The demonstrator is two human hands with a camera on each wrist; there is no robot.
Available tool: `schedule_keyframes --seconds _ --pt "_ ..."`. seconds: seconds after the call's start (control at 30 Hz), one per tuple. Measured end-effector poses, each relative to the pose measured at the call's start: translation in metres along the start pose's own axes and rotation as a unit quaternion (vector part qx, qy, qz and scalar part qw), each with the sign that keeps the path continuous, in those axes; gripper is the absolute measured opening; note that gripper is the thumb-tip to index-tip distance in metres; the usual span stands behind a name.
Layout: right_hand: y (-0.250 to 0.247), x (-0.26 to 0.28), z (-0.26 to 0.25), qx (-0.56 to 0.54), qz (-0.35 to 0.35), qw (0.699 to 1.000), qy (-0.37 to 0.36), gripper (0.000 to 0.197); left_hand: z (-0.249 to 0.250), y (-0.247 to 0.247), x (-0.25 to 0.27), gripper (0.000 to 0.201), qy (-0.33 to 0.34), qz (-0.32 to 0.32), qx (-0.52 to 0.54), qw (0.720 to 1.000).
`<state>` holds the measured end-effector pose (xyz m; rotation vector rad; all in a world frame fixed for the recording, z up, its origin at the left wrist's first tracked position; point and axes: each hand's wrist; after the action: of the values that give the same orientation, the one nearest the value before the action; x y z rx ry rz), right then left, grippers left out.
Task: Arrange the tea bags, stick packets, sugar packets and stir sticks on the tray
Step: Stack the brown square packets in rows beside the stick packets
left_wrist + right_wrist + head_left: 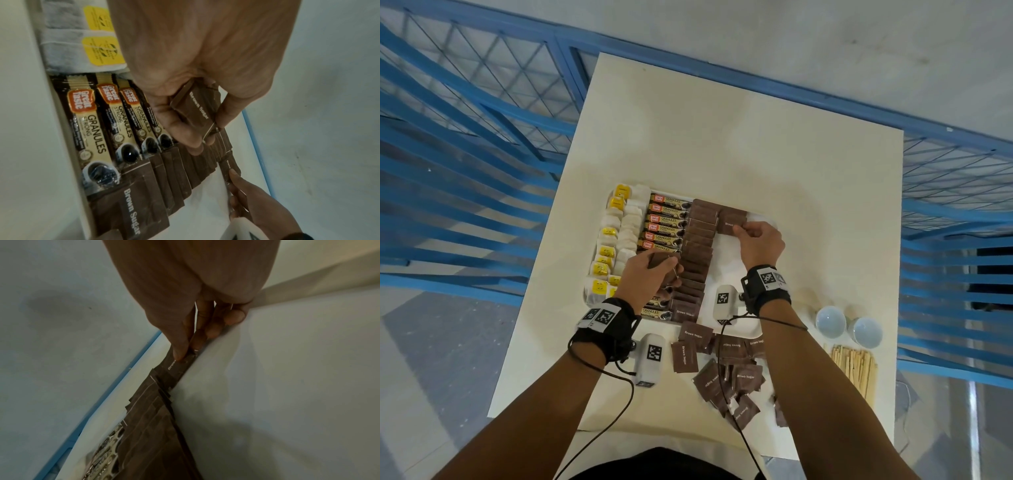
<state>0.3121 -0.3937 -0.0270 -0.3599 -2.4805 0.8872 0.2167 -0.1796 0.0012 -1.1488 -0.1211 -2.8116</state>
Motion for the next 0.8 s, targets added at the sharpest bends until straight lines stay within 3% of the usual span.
schedule_keyframes --seconds 0.47,0.6,0.67,0.8 --pt "-0.001 0.004 -0.002 -0.002 0.024 1.0 0.015 0.023 -0.004 0.0 -0.002 0.029 0.006 -0.055 0.008 0.998" --pt "-0.004 0.019 -0.003 -0.034 0.05 0.998 -0.036 0.011 -0.003 0.002 0.0 0.027 0.007 -0.064 0.02 0.998" --pt "-0.004 0.03 -0.005 -0.044 0.005 0.996 -0.074 0.009 -0.004 0.002 -0.001 0.031 0.006 -0.059 0.021 0.998" --pt "-0.006 0.051 -0.01 -0.045 -0.164 0.973 -0.153 0.008 -0.003 0.005 0.0 0.038 0.004 -0.052 0.022 0.998"
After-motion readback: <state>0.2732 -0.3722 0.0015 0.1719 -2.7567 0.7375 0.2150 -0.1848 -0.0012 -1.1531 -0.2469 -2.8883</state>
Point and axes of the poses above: each hand's wrist, its own x-axis away from the middle knuckle, its own y-axis out of the palm, z = x × y, and after that the axes turned 2 degrees about -y, right-handed
